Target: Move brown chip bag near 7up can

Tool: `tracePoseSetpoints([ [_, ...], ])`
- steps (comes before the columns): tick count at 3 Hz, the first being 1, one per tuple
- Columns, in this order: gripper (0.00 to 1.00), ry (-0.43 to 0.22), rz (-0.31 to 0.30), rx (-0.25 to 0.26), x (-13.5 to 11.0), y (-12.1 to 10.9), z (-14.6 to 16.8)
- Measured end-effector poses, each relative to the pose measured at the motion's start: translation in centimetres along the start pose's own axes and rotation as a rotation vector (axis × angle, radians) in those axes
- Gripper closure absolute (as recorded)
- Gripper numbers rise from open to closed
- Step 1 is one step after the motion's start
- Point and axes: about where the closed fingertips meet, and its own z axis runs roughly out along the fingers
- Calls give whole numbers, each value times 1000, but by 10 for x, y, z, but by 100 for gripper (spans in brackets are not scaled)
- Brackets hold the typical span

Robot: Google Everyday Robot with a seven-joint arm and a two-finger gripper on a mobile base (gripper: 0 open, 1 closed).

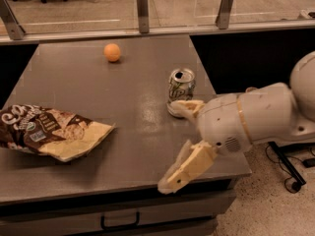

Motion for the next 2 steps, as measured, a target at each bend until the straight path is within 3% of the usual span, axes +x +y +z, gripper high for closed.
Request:
tracePoseSetpoints([
  [1,0,-82,-32,-29,-12,20,47],
  [2,0,-117,-80,41,-27,31,81],
])
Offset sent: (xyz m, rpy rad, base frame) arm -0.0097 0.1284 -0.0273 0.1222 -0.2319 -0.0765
